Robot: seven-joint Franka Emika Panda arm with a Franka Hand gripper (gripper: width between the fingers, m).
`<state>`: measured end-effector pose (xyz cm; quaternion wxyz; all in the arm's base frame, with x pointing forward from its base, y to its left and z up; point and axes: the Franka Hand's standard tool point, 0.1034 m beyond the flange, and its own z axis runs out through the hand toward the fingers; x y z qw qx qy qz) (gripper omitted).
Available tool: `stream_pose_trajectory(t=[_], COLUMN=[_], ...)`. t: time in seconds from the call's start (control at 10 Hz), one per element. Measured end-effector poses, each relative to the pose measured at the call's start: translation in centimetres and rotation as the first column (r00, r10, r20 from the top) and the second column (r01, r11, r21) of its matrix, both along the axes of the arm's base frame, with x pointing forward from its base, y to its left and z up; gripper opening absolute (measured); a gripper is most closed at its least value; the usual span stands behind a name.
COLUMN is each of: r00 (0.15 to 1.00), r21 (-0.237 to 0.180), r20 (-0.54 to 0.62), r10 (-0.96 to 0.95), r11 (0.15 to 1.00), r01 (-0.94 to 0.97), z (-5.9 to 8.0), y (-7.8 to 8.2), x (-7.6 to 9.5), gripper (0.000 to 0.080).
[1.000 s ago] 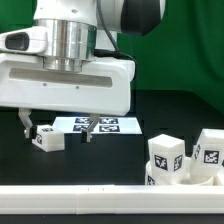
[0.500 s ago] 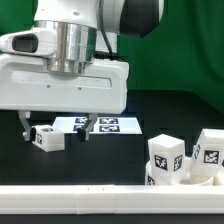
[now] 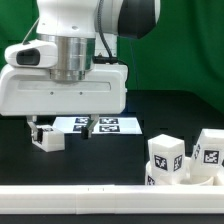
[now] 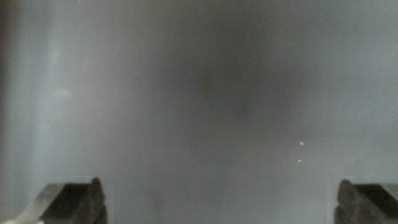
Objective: Assemble stool
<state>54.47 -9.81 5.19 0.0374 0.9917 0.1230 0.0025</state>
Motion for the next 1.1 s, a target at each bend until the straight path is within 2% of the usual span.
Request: stream_pose_trajectory(t=[0.4, 0.5, 0.7, 0.8, 0.9, 1.0, 1.1], r00=[1.0, 0.996, 0.988, 0.97, 0.965, 0.936, 0.911], r21=[0.005, 0.005, -0.031, -0.044, -0.084, -0.092, -0.101], r20=[-0.023, -0.082, -0.157, -0.243, -0.253, -0.342, -0.402], r10=[-0.008, -0.028, -0.007, -0.024, -0.077, -0.08, -0.087], r11=[1.0, 1.0, 1.0, 0.999, 0.995, 0.994, 0.994], r01=[0.008, 0.029, 0.003, 0.014, 0.057, 0.051, 0.051], z=[-0.3, -0.8, -1.3, -1.3, -1.3, -0.9, -1.0], y=[0.3, 0.7, 0.5, 0.3, 0.1, 0.0, 0.2], x=[-0.3, -1.6, -3.2, -4.2, -4.0, -4.7, -4.5], gripper=[0.0649, 0.0649, 0.0649, 0.0649, 0.0649, 0.0649, 0.0649])
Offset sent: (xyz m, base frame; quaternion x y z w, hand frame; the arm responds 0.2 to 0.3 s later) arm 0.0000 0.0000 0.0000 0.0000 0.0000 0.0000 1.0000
